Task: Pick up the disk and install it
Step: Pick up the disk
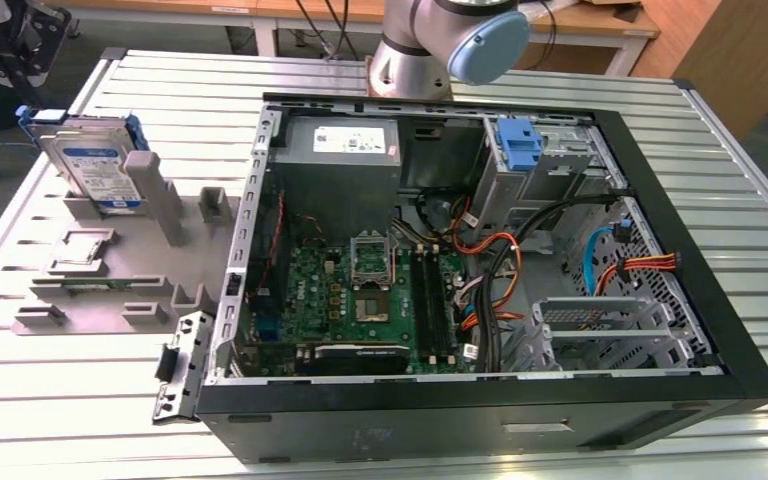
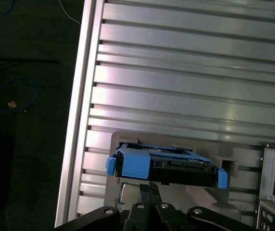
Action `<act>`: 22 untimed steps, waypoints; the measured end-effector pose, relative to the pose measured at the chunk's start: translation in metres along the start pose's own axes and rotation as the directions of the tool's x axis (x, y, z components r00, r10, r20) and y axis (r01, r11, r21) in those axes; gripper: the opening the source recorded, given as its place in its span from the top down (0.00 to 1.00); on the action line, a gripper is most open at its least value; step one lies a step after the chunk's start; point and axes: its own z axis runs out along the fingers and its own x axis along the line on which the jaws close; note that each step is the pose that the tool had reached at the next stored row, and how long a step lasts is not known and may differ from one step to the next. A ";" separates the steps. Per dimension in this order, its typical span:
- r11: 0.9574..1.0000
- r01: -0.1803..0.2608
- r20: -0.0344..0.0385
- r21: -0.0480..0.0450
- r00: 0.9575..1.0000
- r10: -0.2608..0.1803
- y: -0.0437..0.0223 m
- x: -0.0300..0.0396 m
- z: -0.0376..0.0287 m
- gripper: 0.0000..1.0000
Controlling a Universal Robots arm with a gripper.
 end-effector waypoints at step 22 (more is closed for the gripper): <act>0.999 0.054 -0.002 0.000 0.999 -0.054 0.0000 0.0000 0.0000 0.90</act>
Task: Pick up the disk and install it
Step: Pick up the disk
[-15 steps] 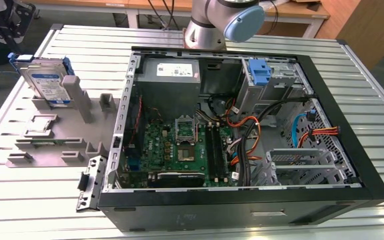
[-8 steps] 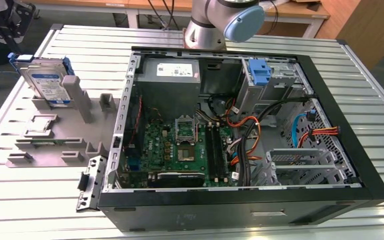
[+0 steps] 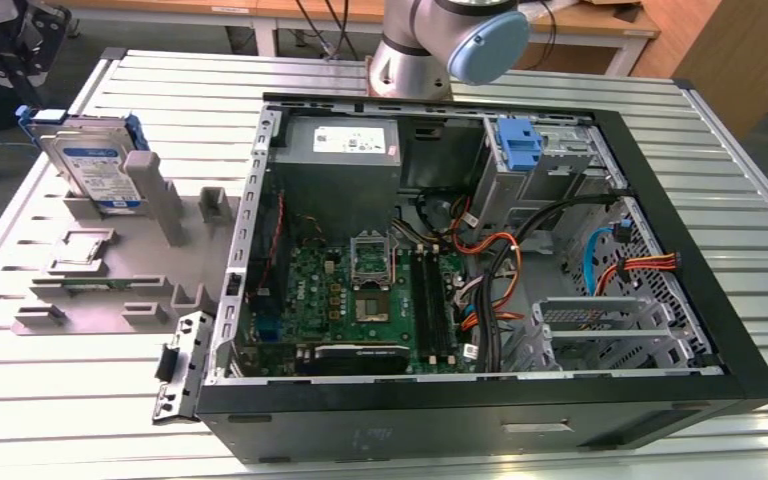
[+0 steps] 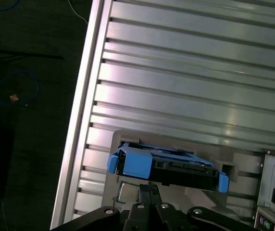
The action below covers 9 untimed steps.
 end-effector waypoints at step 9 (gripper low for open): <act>1.000 0.020 -0.001 0.000 1.000 -0.020 0.0000 0.0000 0.0000 0.90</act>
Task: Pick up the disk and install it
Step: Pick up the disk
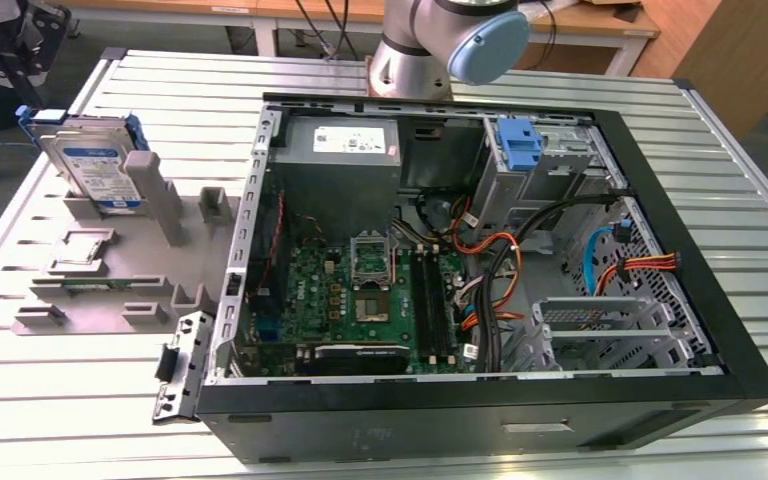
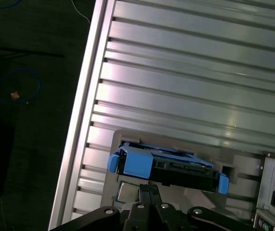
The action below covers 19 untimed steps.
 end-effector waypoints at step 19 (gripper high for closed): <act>0.999 0.042 -0.002 0.000 0.999 -0.042 0.0000 0.0000 0.0000 0.90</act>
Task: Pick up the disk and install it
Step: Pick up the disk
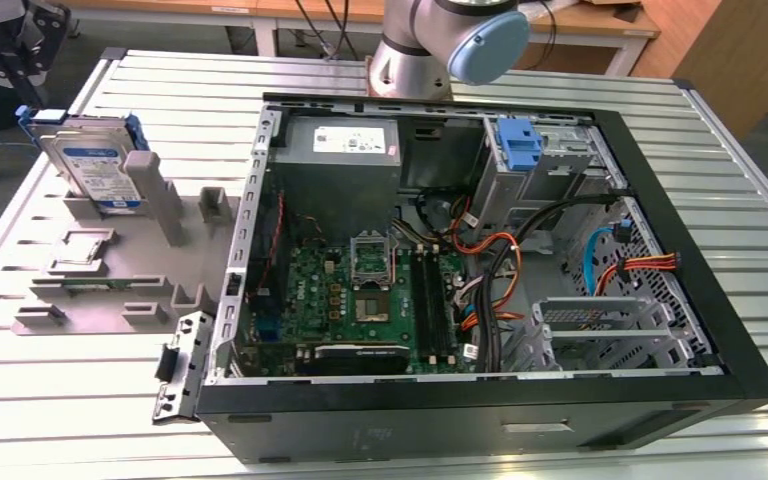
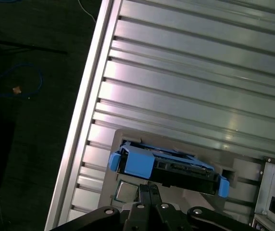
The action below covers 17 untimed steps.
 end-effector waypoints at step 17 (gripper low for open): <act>0.999 0.048 -0.002 0.000 0.999 -0.048 0.0000 0.0000 0.0000 0.90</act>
